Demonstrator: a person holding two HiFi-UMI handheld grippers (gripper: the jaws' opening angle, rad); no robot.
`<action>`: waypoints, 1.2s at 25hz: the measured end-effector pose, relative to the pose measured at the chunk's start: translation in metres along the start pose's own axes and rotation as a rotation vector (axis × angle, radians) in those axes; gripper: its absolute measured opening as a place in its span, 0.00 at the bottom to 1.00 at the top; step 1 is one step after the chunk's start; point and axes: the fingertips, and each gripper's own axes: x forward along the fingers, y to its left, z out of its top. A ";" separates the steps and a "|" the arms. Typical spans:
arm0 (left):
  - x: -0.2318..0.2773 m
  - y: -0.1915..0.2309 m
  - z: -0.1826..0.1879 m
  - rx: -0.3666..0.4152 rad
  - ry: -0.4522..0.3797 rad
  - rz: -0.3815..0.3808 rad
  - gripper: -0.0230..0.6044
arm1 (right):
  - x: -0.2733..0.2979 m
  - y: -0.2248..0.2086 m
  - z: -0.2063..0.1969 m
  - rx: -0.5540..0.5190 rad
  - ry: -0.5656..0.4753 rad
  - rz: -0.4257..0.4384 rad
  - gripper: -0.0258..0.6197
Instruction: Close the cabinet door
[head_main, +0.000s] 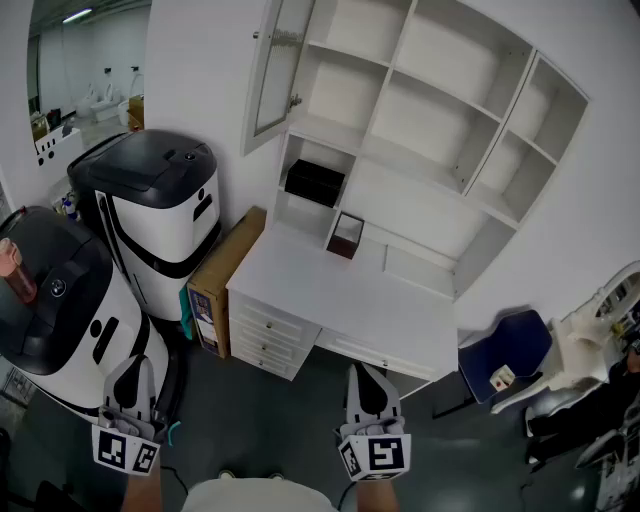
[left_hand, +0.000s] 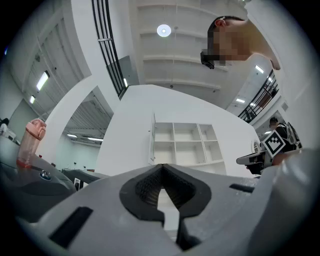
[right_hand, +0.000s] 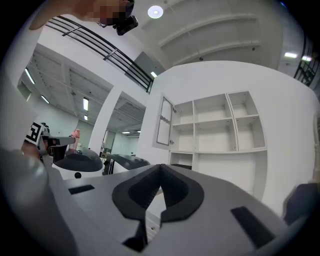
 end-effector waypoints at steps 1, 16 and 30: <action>-0.001 0.000 0.000 -0.001 0.002 0.002 0.04 | -0.001 0.002 0.000 -0.002 0.000 0.006 0.04; 0.020 -0.007 0.015 -0.047 -0.071 0.051 0.29 | -0.018 -0.039 -0.010 0.092 -0.046 0.022 0.04; 0.100 -0.010 -0.025 -0.027 -0.006 0.039 0.56 | 0.016 -0.077 -0.048 0.134 -0.010 0.018 0.04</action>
